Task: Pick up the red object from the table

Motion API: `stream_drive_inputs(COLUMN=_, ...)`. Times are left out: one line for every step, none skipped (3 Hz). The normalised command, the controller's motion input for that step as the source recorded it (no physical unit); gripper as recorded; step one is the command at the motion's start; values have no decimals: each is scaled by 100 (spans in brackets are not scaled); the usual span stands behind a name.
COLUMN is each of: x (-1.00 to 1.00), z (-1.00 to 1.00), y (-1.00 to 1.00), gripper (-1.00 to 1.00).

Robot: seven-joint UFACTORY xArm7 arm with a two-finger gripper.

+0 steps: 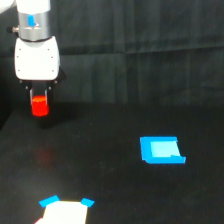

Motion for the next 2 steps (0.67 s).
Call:
stream_drive_inputs(x=-89, z=-7, y=-18, gripper=-100)
stream_drive_inputs(x=-60, z=54, y=-40, gripper=-100)
